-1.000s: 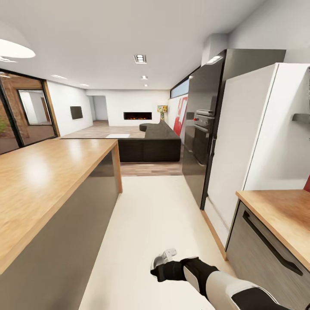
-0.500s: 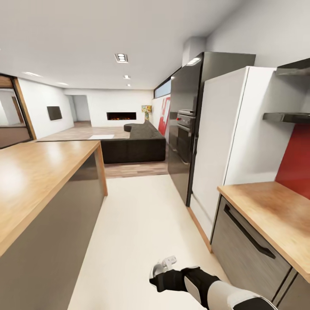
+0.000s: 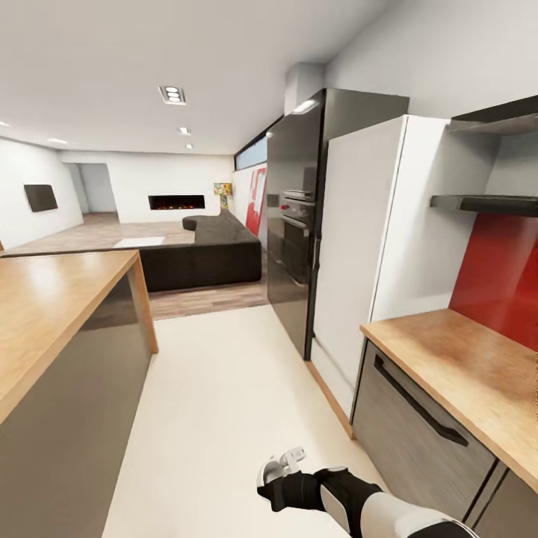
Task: Set up a coffee station on the kitchen countertop: keep the coffee maker on the countertop, move the bottle of coffee from the kitchen shelf to the counter next to the coffee maker, place a paper coffee filter on top of the coffee maker, put the saucer next to the coffee maker with the coffee cup on the saucer, and place the electric kettle next to the coffee maker.
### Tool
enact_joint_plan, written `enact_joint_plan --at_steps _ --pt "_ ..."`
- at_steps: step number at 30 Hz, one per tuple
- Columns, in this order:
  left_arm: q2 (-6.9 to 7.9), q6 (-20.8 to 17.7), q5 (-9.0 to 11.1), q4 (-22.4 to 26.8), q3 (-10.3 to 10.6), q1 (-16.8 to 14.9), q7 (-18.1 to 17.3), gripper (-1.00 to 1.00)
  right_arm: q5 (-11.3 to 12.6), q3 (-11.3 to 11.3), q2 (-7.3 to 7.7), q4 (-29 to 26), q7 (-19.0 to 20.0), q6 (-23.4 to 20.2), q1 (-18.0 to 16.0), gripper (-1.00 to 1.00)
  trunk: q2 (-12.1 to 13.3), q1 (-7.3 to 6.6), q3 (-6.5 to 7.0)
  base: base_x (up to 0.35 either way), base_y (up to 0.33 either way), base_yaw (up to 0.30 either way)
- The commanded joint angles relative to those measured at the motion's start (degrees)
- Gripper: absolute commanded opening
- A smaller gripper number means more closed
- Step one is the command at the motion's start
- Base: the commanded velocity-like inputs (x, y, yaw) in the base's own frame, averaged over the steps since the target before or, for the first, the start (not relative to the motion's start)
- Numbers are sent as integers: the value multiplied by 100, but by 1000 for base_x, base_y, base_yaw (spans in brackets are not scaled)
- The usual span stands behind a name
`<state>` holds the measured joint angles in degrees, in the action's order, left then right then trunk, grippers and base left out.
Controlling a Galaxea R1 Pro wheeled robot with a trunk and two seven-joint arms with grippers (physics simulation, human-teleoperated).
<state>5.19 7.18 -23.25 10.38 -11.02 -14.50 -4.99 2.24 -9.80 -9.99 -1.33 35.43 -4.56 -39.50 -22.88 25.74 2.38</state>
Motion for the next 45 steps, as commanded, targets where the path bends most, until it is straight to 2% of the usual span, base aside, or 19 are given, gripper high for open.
enact_joint_plan --at_steps 1,11,22,35,45 --pt "0 20 -48 -1 -50 0 -30 100 31 -14 -1 -8 12 -44 4 -100 -4 5 -2 264 213 -267" --pt "0 17 -48 -1 -52 0 -29 100 31 -17 -1 -8 8 -51 25 -100 -4 5 -2 238 235 -267" --pt "-2 11 -48 -2 -54 0 -29 100 31 -22 -1 -8 8 -54 37 -100 -4 5 -2 57 269 -267" --pt "-6 11 -48 -10 -56 0 -29 100 31 -18 -1 -8 11 -59 39 -100 -4 5 -2 1 25 -262" --pt "-2 13 -48 -10 -57 0 -29 100 39 -15 -1 -8 34 -71 48 -100 -4 5 1 0 0 -53"
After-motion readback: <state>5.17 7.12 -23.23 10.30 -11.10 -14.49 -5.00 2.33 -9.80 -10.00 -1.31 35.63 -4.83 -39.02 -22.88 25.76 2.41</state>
